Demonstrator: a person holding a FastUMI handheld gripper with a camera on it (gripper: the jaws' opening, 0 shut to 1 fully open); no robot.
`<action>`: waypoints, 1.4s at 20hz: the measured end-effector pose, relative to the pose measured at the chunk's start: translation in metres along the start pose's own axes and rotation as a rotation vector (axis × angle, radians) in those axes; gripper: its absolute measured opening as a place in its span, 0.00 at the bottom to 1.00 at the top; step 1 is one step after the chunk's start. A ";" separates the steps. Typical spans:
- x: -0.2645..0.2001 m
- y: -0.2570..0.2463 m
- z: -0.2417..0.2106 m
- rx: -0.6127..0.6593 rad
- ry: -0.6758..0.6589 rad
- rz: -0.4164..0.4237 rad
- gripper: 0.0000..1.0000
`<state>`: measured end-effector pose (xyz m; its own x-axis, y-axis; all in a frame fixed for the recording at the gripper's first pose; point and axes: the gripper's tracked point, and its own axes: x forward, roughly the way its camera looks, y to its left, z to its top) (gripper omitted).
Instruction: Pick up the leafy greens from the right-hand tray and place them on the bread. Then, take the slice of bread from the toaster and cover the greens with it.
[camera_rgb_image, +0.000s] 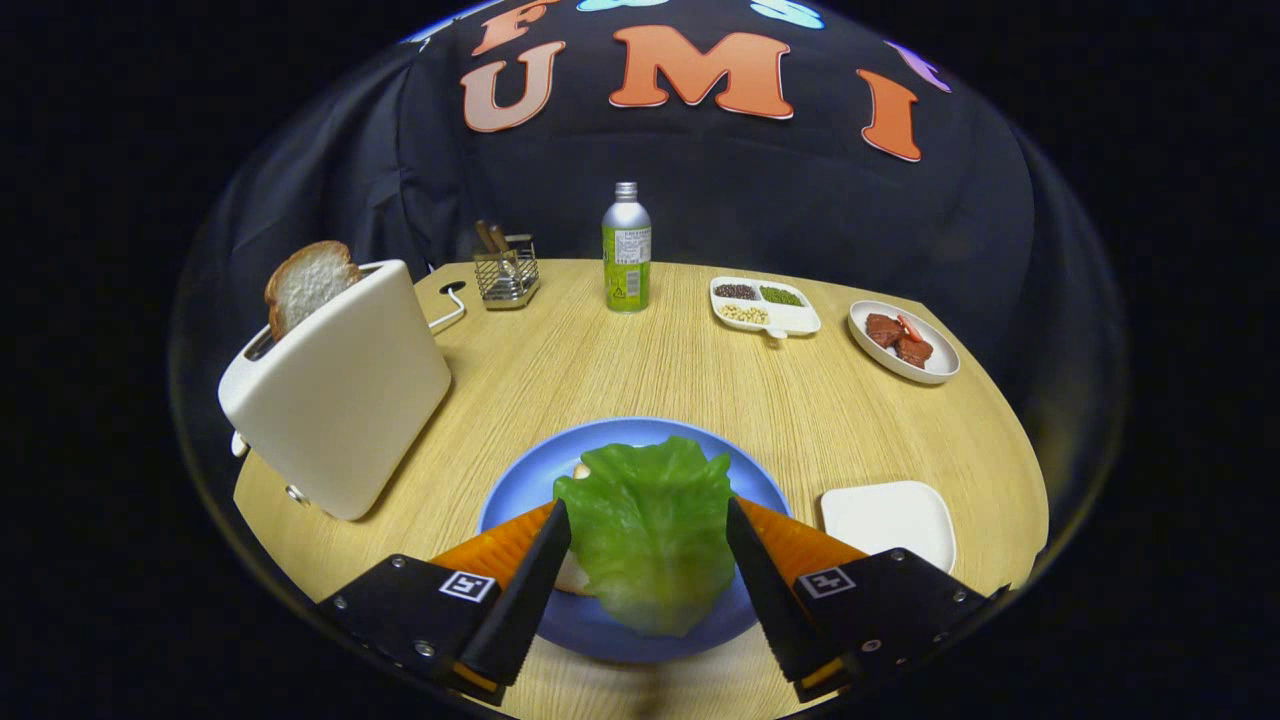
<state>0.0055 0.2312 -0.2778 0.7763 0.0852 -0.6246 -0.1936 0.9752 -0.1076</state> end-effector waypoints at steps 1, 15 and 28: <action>-0.002 0.001 0.008 0.001 -0.014 -0.007 0.98; -0.044 0.104 0.140 -0.092 -0.241 0.041 0.98; -0.035 0.232 0.171 -0.154 -0.251 0.201 0.98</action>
<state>0.0355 0.4890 -0.1485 0.8328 0.3388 -0.4379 -0.4312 0.8930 -0.1292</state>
